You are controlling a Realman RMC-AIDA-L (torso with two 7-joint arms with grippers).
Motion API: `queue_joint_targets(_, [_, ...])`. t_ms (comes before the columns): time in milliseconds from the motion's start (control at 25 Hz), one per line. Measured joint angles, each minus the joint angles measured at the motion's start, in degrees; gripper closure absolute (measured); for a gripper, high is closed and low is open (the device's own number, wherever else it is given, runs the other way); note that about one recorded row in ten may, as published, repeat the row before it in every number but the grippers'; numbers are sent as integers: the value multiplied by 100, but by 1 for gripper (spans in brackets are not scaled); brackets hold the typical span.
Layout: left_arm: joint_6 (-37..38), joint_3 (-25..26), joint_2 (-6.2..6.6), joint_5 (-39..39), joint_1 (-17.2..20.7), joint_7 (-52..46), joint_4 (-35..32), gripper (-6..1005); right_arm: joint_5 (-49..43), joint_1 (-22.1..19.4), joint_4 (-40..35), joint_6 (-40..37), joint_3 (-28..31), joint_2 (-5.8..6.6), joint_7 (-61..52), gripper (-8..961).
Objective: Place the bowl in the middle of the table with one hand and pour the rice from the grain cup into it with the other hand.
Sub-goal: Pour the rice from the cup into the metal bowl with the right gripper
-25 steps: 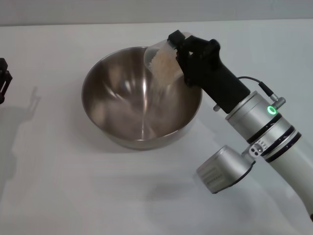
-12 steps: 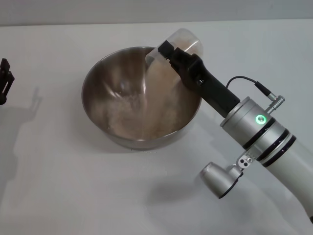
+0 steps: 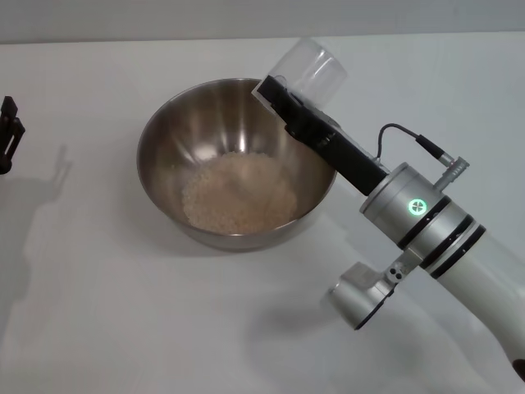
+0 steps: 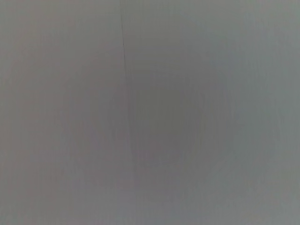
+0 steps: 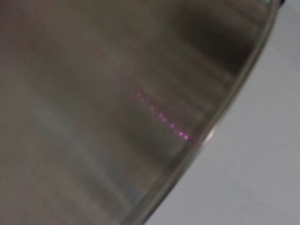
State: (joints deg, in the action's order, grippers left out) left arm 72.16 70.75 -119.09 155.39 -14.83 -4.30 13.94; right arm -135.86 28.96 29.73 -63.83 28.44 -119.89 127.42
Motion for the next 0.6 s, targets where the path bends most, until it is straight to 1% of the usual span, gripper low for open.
queue_joint_targets(80, [0, 1, 0, 0, 8, 0, 3, 197, 2, 29, 59, 86, 4, 0, 265, 937])
queue_joint_targets(240, [0, 1, 0, 0, 8, 0, 4, 197, 2, 67, 99, 194, -15, 0, 438, 937])
queue_joint_targets(600, [-1, 1, 0, 0, -8, 0, 4, 197, -3, 112, 137, 336, -46, 0, 430, 938])
